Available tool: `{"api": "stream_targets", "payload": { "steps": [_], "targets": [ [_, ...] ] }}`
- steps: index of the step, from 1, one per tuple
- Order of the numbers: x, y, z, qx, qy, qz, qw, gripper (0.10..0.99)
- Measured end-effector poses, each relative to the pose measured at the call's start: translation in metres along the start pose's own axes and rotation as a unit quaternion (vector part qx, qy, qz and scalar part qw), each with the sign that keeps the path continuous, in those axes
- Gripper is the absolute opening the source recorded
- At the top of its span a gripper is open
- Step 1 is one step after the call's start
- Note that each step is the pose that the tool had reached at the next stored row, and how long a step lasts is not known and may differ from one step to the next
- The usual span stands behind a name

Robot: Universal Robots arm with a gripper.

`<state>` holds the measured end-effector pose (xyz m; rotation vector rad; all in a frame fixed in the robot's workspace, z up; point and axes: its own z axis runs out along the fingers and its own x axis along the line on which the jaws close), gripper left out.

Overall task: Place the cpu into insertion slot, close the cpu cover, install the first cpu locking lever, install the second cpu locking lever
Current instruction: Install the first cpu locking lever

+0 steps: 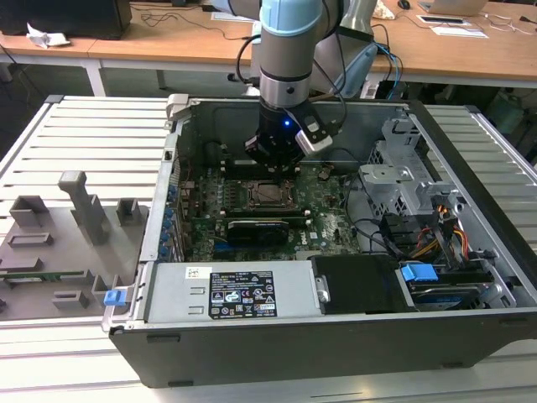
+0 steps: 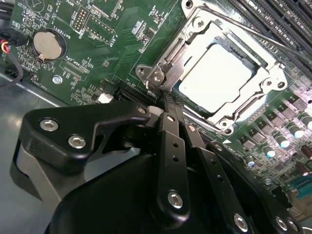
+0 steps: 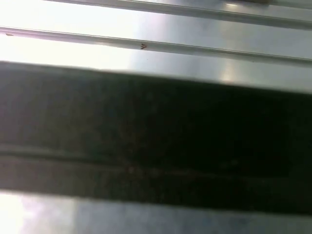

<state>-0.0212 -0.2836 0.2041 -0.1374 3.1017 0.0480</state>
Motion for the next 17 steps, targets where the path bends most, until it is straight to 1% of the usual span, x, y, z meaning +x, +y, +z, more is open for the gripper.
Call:
{"api": "stream_targets", "payload": {
  "steps": [3, 6, 10, 14, 17],
  "targets": [
    [0.0, 0.0, 0.0007, 0.0039, 0.0004, 0.0, 1.0, 0.106],
    [-0.0001, 0.0001, 0.0018, 0.0046, 0.0005, 0.0, 1.0, 0.106],
    [-0.0003, 0.0, 0.0041, 0.0042, 0.0005, 0.0, 1.0, 0.106],
    [-0.0003, 0.0001, 0.0044, 0.0005, 0.0001, 0.0, 1.0, 0.106],
    [-0.0004, 0.0001, 0.0032, 0.0003, 0.0001, 0.0, 1.0, 0.106]
  ]
}}
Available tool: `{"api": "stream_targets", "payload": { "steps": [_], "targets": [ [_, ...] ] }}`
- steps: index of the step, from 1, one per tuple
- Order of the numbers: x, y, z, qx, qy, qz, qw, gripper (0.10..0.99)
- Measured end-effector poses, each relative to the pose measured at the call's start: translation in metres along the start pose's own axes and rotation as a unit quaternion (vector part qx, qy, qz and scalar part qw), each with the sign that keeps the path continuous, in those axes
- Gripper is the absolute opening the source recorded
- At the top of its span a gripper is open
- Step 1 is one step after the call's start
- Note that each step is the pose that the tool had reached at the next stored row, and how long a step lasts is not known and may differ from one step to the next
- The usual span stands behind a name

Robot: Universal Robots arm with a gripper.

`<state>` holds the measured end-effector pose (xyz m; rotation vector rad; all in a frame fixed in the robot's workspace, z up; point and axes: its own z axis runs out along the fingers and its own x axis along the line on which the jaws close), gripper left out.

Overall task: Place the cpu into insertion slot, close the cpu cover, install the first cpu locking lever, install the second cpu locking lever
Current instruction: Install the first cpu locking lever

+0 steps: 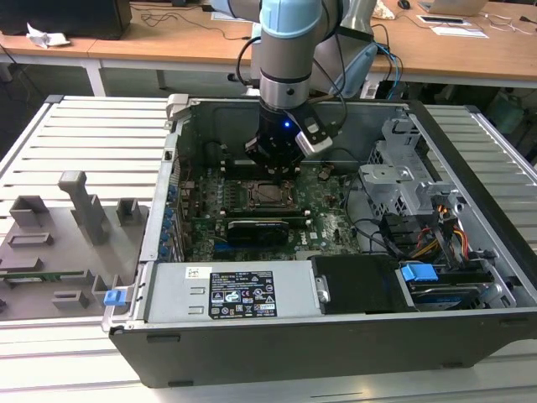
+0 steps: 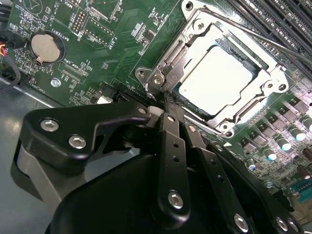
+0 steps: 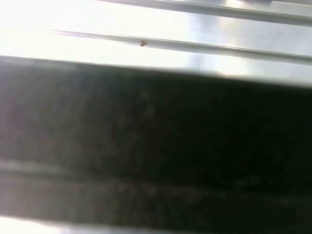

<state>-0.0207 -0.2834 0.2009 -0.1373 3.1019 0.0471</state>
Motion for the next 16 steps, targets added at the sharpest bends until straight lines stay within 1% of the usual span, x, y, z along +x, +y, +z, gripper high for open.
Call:
{"api": "stream_targets", "payload": {
  "steps": [2, 3, 5, 9, 16],
  "targets": [
    [-0.0004, 0.0004, -0.0028, -0.0007, -0.0009, 0.0, 1.0, 0.106],
    [-0.0004, 0.0003, -0.0067, 0.0007, -0.0001, 0.0, 1.0, 0.106],
    [-0.0004, 0.0003, -0.0104, 0.0013, 0.0, 0.0, 1.0, 0.106],
    [-0.0004, -0.0004, -0.0108, 0.0014, 0.0001, 0.0, 1.0, 0.106],
    [0.0, -0.0054, -0.0108, 0.0013, 0.0, 0.0, 1.0, 0.106]
  ]
}}
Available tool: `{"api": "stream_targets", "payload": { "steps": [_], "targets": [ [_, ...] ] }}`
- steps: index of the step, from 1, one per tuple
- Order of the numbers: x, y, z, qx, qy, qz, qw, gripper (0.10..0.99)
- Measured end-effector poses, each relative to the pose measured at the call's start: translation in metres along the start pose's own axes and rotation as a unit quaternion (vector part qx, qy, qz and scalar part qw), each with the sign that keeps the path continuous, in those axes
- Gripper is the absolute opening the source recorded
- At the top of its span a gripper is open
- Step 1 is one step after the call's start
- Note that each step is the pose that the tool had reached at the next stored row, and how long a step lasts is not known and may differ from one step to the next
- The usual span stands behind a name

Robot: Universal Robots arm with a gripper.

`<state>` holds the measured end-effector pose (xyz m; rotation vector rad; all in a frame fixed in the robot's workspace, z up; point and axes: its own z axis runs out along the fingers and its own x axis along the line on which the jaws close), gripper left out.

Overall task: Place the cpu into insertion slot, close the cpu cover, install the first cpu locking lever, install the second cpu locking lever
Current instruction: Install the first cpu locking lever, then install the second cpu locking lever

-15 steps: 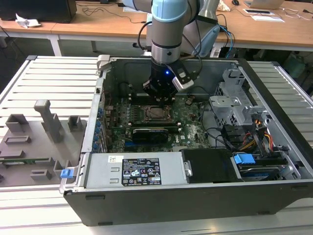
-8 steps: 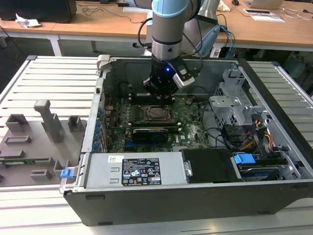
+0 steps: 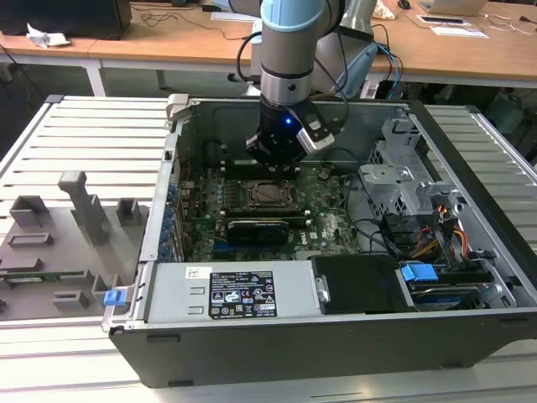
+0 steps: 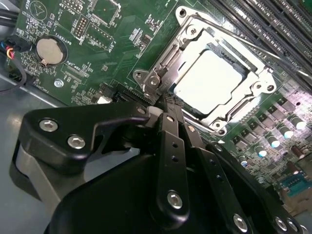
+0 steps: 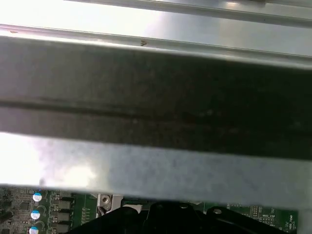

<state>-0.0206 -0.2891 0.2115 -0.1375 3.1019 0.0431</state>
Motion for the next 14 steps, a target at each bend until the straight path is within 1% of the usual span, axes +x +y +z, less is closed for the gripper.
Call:
{"api": "stream_targets", "payload": {
  "steps": [8, 11, 14],
  "targets": [
    [0.0002, -0.0025, -0.0001, 0.0, 0.0, 0.0, 1.0, 0.106],
    [0.0006, -0.0069, -0.0002, 0.0, 0.0, 0.0, 1.0, 0.106],
    [0.0008, -0.0094, -0.0003, 0.0, 0.0, 0.0, 1.0, 0.106]
  ]
}}
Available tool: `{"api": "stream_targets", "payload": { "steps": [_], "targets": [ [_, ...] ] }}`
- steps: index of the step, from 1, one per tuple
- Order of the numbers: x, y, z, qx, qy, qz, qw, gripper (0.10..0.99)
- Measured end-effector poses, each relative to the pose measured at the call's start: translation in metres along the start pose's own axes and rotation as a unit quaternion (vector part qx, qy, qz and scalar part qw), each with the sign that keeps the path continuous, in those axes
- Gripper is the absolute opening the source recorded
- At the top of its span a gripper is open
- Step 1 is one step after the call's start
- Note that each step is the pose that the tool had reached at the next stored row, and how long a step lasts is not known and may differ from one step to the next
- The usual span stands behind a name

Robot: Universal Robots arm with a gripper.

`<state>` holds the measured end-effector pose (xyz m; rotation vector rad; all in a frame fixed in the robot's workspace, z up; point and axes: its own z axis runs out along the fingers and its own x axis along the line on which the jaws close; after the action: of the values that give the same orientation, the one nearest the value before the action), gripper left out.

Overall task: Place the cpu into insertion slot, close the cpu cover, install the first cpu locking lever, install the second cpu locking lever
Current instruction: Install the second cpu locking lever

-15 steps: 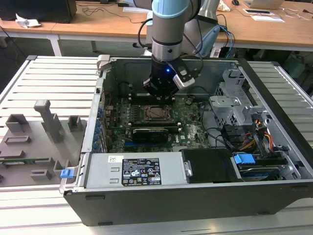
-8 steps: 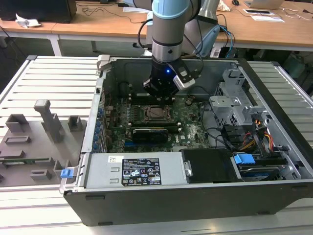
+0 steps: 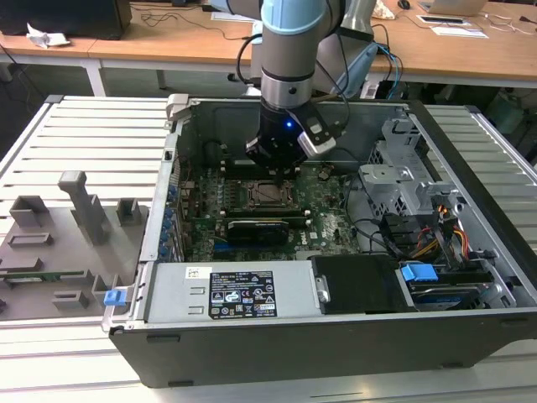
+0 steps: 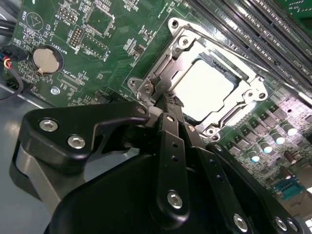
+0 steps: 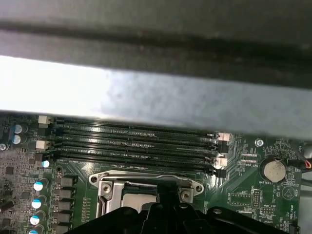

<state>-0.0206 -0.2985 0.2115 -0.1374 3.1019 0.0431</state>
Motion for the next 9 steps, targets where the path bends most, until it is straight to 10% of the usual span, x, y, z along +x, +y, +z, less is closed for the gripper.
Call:
{"api": "stream_targets", "payload": {
  "steps": [9],
  "targets": [
    [0.0001, -0.0031, -0.0048, 0.0, 0.0, 0.0, 1.0, 0.106]
  ]
}}
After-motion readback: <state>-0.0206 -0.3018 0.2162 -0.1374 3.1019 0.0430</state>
